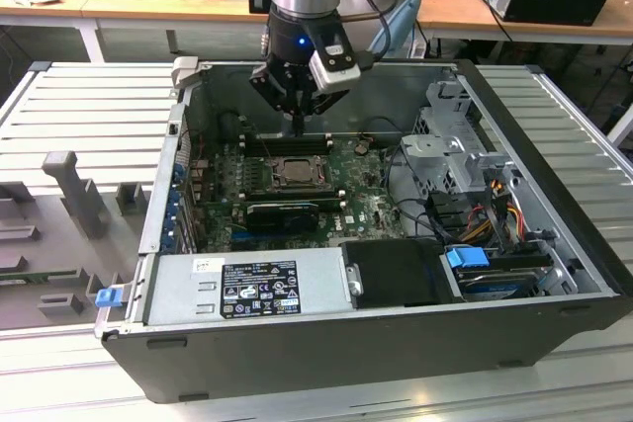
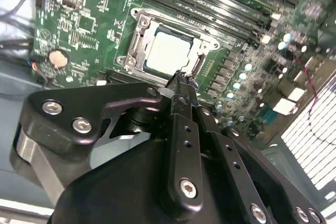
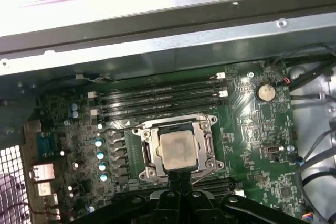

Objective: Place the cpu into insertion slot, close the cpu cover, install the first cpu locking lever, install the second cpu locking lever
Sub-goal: 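Install the first cpu locking lever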

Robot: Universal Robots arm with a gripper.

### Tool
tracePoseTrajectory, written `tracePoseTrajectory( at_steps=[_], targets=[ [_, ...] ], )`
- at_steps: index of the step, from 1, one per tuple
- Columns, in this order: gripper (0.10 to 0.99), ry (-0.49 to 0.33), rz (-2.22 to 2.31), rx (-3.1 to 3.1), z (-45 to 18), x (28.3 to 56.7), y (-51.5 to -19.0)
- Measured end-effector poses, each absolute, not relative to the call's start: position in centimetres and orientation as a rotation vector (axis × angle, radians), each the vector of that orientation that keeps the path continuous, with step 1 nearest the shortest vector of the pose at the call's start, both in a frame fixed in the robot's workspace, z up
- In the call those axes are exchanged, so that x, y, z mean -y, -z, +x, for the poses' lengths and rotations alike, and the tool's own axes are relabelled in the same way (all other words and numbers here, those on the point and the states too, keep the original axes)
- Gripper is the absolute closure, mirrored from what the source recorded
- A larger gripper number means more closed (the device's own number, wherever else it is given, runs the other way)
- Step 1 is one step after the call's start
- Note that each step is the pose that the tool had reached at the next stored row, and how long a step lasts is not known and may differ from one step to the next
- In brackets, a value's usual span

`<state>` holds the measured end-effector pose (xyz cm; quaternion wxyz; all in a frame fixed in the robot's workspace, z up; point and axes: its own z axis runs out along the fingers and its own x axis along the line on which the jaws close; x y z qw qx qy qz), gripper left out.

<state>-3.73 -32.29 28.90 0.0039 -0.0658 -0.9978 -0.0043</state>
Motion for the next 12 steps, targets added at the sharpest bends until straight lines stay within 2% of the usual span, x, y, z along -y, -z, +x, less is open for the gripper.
tracePoseTrajectory(
  at_steps=[12],
  targets=[
    [0.98,0.011,0.11,3.131,-5.1,32.3,-28.5]
  ],
)
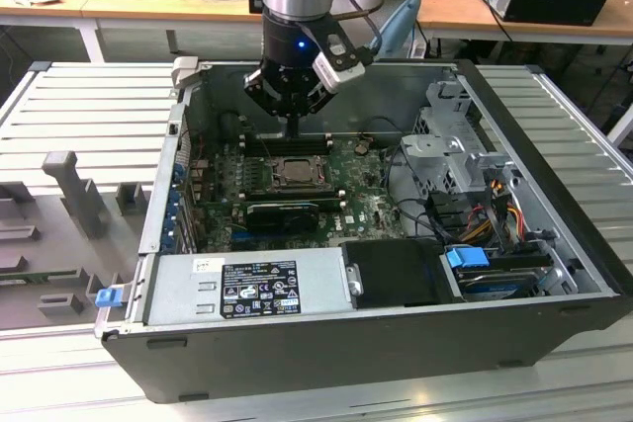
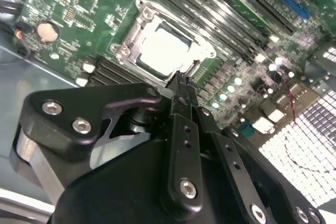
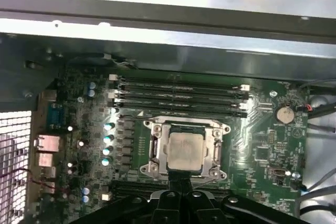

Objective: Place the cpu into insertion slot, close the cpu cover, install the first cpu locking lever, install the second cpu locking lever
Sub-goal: 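Install the first cpu locking lever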

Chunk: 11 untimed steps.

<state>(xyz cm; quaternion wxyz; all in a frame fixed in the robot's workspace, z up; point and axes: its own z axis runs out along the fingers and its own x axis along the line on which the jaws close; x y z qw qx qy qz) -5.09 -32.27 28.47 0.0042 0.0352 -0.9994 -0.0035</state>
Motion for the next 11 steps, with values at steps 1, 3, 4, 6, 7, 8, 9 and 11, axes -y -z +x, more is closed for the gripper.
tracePoseTrajectory(
  at_steps=[1,3,4,6,7,8,9,11],
  targets=[
    [0.98,0.011,0.11,3.131,-5.5,32.2,-28.4],
    [0.98,0.011,0.101,3.132,-6.0,32.2,-28.2],
    [0.98,0.011,0.093,3.132,-6.1,32.2,-28.1],
    [0.98,0.011,0.073,3.133,-6.3,32.1,-27.9],
    [0.98,0.011,0.07,3.133,-6.6,32.2,-27.9],
    [0.98,0.011,0.069,3.133,-6.8,32.2,-27.8],
    [0.98,0.012,0.068,3.133,-7.1,32.1,-27.8],
    [0.98,0.013,0.066,3.133,-7.7,32.1,-27.6]
  ],
)
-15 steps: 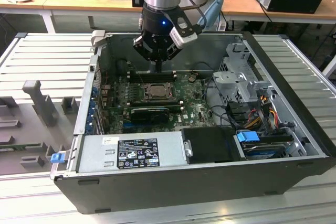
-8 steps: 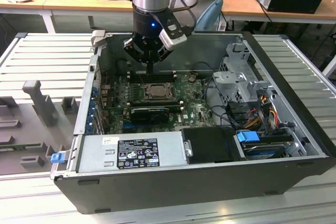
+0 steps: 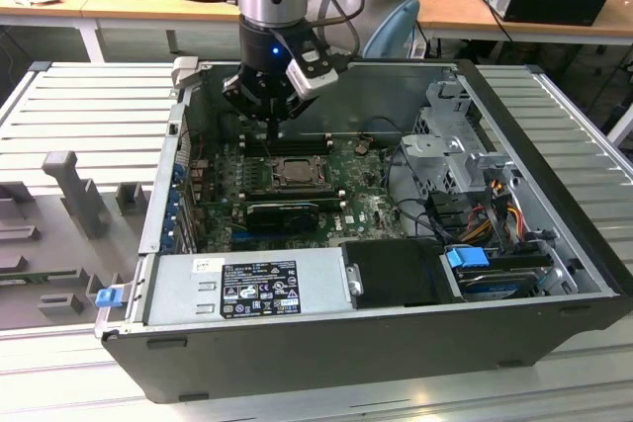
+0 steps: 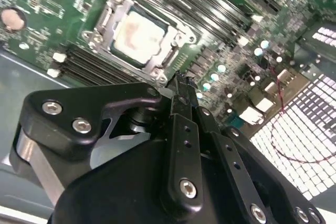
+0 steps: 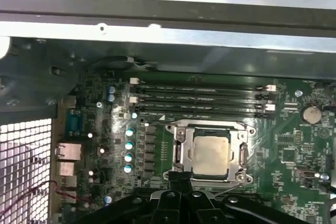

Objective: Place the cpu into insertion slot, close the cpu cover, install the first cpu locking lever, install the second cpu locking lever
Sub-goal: 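Install the first cpu locking lever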

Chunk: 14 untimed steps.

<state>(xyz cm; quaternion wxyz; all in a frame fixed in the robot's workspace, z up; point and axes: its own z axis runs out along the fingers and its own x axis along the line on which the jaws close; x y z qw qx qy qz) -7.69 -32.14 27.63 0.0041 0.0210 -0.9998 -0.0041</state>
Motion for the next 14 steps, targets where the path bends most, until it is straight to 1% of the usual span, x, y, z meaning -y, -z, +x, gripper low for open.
tracePoseTrajectory(
  at_steps=[9,14],
  targets=[
    [0.98,0.015,0.057,3.133,-10.7,31.8,-26.9],
    [0.98,0.015,0.052,3.133,-10.7,30.4,-26.3]
  ],
)
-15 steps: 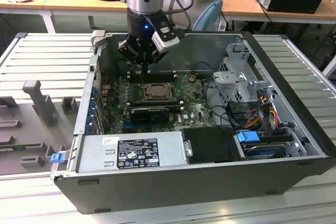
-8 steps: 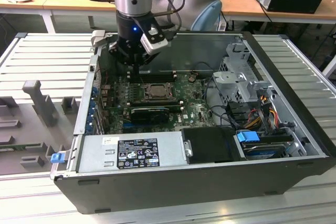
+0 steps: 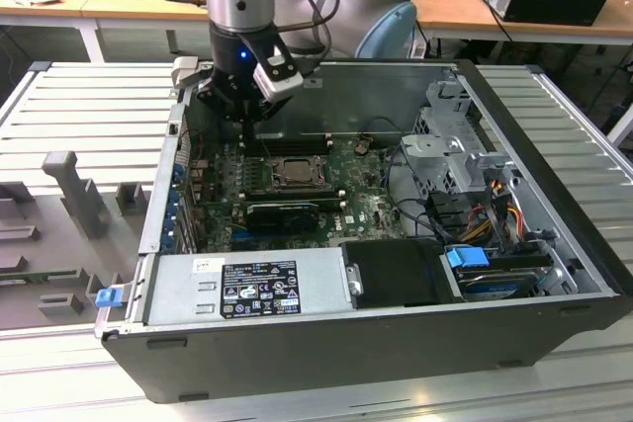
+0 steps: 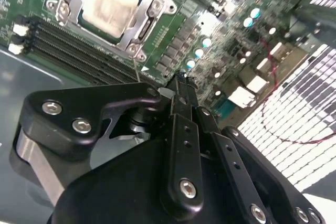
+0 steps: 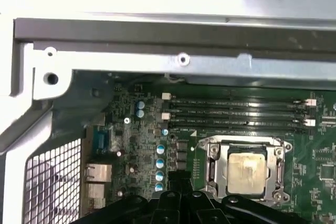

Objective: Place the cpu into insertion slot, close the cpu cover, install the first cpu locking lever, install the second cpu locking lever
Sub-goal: 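Install the first cpu locking lever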

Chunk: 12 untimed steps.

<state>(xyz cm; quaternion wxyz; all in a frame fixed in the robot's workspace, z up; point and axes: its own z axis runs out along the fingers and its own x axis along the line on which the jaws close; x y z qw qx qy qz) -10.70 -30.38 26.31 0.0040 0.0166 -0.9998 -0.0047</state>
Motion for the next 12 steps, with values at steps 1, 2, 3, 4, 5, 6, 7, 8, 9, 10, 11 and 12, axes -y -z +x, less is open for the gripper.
tracePoseTrajectory(
  at_steps=[1,2,3,4,5,6,7,8,9,10,11,12],
  targets=[
    [0.98,0.015,0.051,3.133,-10.7,30.2,-26.2],
    [0.98,0.015,0.051,3.133,-10.7,30.0,-26.2],
    [0.98,0.015,0.051,3.133,-10.7,29.8,-26.1],
    [0.98,0.015,0.05,3.133,-10.7,29.6,-26.1],
    [0.98,0.015,0.05,3.133,-10.7,29.5,-26.0],
    [0.98,0.015,0.05,3.133,-10.7,29.3,-25.9],
    [0.98,0.015,0.049,3.133,-10.7,29.1,-25.9],
    [0.98,0.015,0.049,3.133,-10.8,28.9,-25.9],
    [0.98,0.015,0.049,3.133,-10.7,28.6,-25.8],
    [0.98,0.015,0.049,3.133,-10.7,28.4,-25.8],
    [0.98,0.015,0.049,3.133,-10.7,28.3,-25.8],
    [0.98,0.015,0.049,3.133,-10.6,28.2,-25.8]
  ],
)
